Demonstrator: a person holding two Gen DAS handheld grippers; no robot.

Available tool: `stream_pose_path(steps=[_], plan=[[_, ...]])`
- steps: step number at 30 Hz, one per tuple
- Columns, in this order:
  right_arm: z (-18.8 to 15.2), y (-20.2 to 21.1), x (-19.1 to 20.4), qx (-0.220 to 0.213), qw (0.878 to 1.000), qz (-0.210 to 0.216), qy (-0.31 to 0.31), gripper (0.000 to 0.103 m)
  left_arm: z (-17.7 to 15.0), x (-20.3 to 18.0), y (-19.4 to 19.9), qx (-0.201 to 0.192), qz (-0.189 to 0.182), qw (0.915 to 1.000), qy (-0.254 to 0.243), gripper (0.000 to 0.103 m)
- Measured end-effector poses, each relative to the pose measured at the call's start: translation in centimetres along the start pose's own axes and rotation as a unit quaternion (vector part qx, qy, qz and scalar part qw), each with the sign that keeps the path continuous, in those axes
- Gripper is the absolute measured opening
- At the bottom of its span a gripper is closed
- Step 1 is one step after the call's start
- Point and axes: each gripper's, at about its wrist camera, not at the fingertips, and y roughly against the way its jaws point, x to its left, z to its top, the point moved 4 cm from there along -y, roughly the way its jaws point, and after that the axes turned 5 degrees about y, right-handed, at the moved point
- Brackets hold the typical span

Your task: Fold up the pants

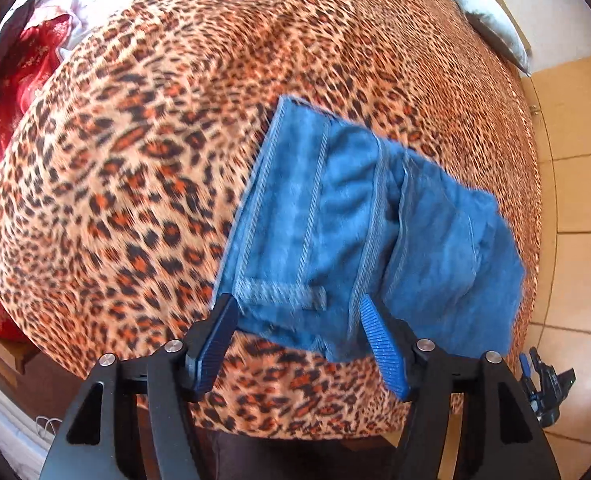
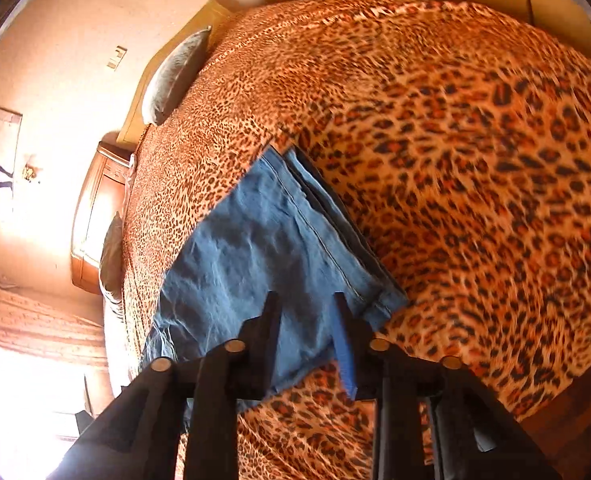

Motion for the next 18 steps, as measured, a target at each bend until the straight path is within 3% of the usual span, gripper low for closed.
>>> stream_pose_path(steps=[7, 18], plan=[[5.5, -5.6, 3.0, 0.022, 0.999, -0.019, 0.045, 0.038, 7.3, -0.3, -3.1, 0.011, 0.010, 0.9975, 0.069, 0.067], [10.8, -12.9, 3.9, 0.044, 0.995, -0.067, 0.062, 0.040, 9.9, -0.9, -8.8, 0.050, 0.002, 0.9930, 0.107, 0.070]])
